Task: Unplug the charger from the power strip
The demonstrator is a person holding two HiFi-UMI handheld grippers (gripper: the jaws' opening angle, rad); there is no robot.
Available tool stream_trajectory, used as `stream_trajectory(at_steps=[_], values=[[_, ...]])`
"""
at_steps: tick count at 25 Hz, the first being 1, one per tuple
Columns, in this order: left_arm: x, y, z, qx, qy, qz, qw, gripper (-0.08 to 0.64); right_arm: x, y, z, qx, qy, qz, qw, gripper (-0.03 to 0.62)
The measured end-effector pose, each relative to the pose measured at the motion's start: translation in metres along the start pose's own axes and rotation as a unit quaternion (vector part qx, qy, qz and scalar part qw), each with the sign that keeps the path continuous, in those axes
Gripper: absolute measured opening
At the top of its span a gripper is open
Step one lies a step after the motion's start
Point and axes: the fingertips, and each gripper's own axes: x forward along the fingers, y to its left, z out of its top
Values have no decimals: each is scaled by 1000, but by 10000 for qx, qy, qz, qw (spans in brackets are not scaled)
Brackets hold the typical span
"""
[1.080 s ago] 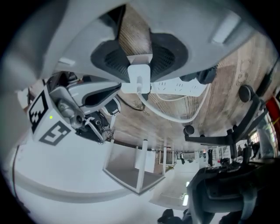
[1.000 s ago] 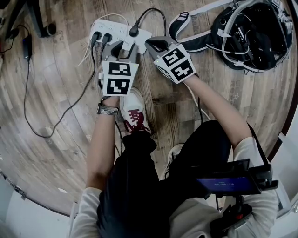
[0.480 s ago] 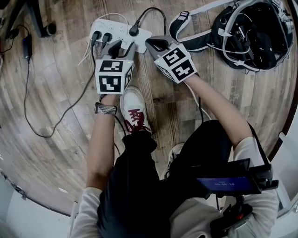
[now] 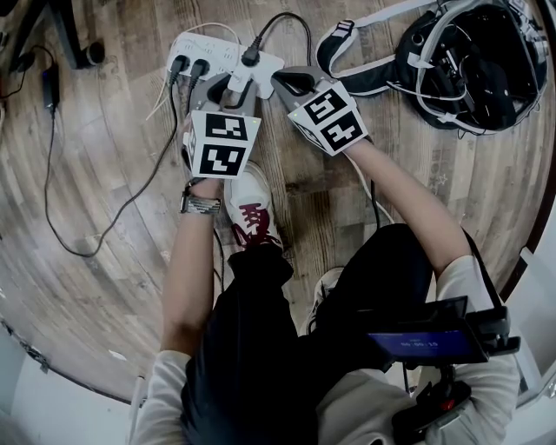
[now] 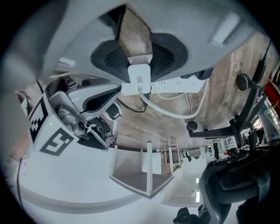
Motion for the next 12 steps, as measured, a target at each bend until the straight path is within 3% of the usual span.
stream_trajectory(at_steps=[6,12], values=[[0,2,-1,-146,2,-82,9999,140,1,0,0,-11,-17,14,10000,8],[-1,6,-1,-814,-160,-357,9959,141,0,1,0,-53,-14,-4,10000,8]])
